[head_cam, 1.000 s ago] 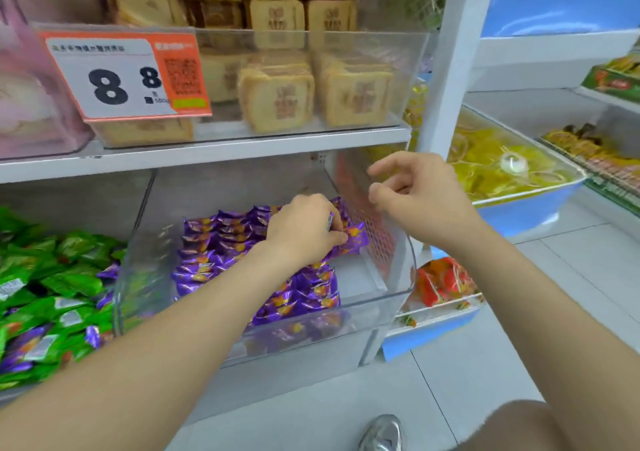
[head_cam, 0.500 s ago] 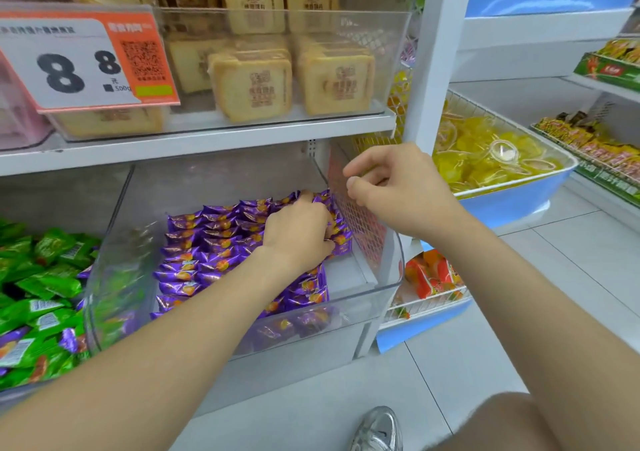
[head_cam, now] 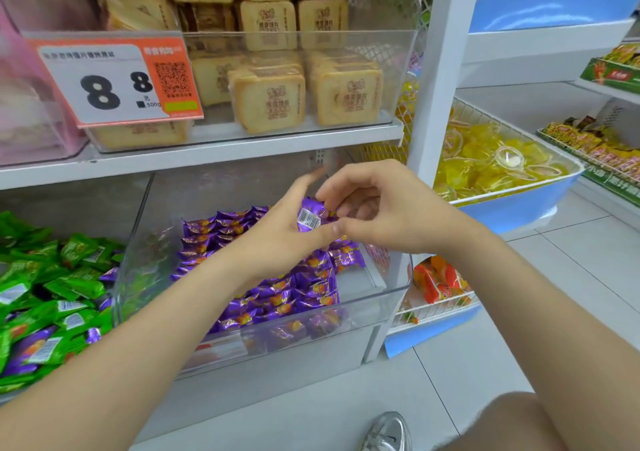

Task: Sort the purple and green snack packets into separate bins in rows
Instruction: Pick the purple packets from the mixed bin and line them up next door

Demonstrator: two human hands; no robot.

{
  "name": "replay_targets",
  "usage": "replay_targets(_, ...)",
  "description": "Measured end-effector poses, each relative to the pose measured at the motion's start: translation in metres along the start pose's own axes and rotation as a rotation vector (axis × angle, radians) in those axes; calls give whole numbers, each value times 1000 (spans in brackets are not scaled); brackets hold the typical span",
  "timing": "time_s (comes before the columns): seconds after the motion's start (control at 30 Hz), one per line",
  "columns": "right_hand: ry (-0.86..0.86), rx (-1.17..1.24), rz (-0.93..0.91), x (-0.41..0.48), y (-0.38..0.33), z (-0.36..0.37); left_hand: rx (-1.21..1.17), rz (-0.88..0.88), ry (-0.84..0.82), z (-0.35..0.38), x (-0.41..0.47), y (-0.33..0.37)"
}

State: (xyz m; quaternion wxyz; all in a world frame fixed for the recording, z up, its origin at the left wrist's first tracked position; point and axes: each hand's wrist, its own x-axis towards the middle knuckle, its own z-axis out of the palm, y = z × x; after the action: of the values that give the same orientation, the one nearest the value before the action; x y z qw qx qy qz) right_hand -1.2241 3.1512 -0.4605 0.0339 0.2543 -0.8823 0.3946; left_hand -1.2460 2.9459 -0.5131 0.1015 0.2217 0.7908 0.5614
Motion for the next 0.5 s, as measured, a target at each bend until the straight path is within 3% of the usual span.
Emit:
replay_targets(0.17,-33,-26,-69,-1,-5,8,-529,-164,-11,7,-10,5)
replay_targets(0.27,30,-113,-97,3,-4,14,-677,-181,-46,10,-12,16)
replay_targets(0.33,66,-136,-91,4,0,13,-573,-201,13,10,-13,22)
replay_targets(0.43,100,-80,37,4,8,6,-113,-123,219,1,-16,25)
replay_targets(0.5,74,-79,89,3,13,2,232,30,231,-8,-19,23)
